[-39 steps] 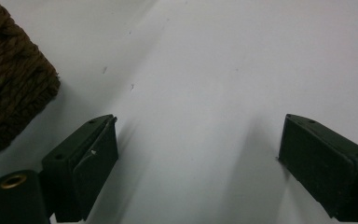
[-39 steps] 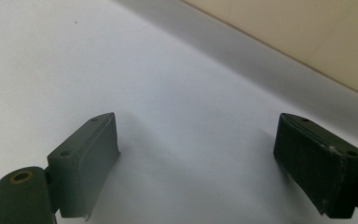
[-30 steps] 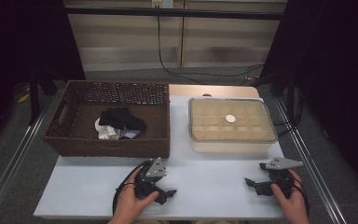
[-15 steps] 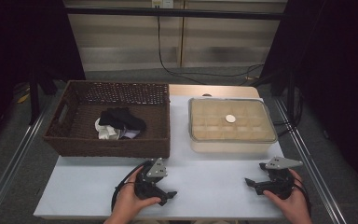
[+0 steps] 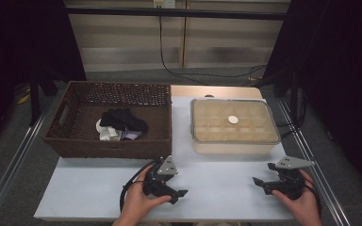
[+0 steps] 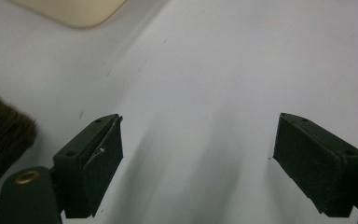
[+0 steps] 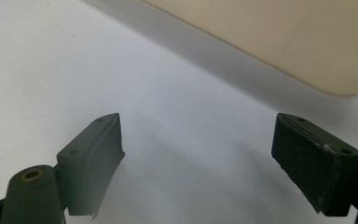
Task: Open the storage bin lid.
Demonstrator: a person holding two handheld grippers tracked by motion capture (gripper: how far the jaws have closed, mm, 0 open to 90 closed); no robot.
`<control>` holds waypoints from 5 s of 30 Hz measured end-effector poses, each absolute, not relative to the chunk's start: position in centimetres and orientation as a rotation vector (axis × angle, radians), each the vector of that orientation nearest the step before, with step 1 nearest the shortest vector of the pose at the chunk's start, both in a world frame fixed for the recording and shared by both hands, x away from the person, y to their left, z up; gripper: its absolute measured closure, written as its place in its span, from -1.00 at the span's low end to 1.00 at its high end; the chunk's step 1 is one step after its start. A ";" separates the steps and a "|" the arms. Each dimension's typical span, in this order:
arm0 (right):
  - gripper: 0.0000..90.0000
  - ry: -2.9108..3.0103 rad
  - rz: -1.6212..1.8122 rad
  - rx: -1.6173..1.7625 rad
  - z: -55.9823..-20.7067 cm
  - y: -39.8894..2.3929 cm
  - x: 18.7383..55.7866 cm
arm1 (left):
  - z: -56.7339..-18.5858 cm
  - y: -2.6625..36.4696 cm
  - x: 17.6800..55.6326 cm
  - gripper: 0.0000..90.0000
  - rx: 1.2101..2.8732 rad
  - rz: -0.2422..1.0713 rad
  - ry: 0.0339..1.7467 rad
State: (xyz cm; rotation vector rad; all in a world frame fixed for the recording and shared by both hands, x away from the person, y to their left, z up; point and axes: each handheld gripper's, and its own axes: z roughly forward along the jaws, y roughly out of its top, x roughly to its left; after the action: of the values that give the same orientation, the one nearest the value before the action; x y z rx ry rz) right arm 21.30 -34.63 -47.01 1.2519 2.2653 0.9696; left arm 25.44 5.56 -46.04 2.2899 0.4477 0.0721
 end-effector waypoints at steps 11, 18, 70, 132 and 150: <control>-0.64 2.270 0.968 1.249 -44.9 -35.0 22.0 | -42.6 3.1 26.5 -0.65 2.319 0.053 0.401; -0.64 2.258 0.983 1.255 -43.5 -35.1 22.4 | -41.0 2.1 28.2 -0.64 2.326 0.061 0.420; -0.59 2.044 0.882 1.476 -39.6 -36.7 30.6 | -38.8 -3.7 39.9 -0.63 2.375 0.060 0.785; -0.51 1.956 0.856 1.712 -40.3 -38.6 33.4 | -40.0 -4.9 41.9 -0.61 2.284 -0.033 1.188; -0.38 1.954 1.081 1.903 -41.5 -39.5 34.1 | -39.6 -5.1 41.6 -0.67 2.265 -0.036 1.222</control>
State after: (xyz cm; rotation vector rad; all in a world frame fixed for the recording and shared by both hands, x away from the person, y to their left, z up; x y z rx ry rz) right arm 34.15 -39.51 -41.51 1.9028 1.9539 1.0814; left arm 41.65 -5.10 -39.61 2.2645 1.2224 -0.0357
